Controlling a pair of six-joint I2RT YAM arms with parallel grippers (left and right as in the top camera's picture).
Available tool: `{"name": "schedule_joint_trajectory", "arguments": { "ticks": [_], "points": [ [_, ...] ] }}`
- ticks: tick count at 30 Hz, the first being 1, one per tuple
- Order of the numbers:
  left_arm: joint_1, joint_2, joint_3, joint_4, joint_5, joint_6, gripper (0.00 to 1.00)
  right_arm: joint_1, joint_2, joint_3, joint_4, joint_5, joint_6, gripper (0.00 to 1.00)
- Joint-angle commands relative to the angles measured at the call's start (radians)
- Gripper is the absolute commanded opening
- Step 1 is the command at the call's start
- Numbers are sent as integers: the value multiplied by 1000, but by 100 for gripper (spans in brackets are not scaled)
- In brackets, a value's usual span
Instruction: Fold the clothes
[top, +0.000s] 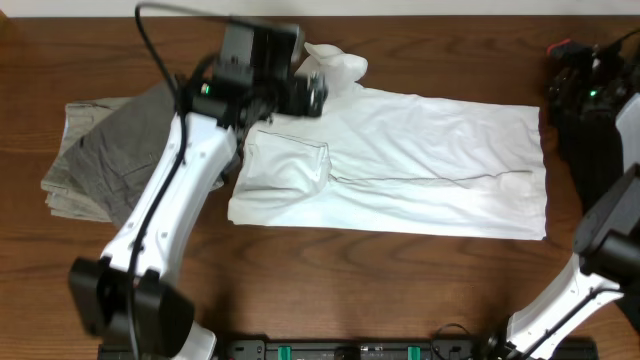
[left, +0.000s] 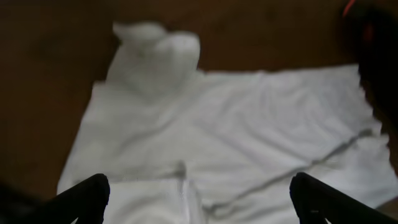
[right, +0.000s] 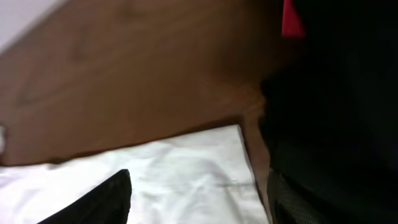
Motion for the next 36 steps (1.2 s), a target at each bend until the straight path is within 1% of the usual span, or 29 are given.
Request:
{"name": "schedule_joint_trajectory", "arguments": {
  "ticks": [1, 4, 7, 12, 17, 18, 23, 25, 27, 28, 33, 36],
  "points": [
    [6, 121, 129, 11, 27, 13, 95, 21, 50, 27, 29, -2, -12, 68],
    [6, 215, 207, 40, 27, 12, 95, 24, 87, 27, 60, -2, -11, 69],
    [8, 276, 232, 78, 26, -2, 95, 27, 119, 27, 85, -11, -8, 69],
    [21, 327, 232, 112, 14, -2, 94, 34, 179, 26, 113, 3, -8, 68],
    [38, 349, 232, 118, 6, 0, 94, 34, 230, 26, 130, -16, 4, 62],
    [42, 353, 232, 119, 6, 2, 94, 34, 235, 26, 130, -29, 8, 59],
    [61, 363, 232, 138, -2, 2, 93, 34, 238, 26, 130, -134, 7, 25],
    [64, 364, 232, 143, -24, 2, 93, 32, 235, 27, 120, -155, 8, 16],
    [64, 364, 232, 147, -56, 2, 90, 29, 225, 27, 98, -169, 8, 3],
    [64, 364, 232, 148, -65, 2, 90, 28, 218, 27, 91, -176, 8, 1],
    [64, 380, 230, 167, -63, 16, 86, 25, 152, 27, 32, -183, 7, 1],
    [64, 423, 231, 194, -9, 16, 84, 26, 82, 27, -19, -216, -3, 1]
  ]
}}
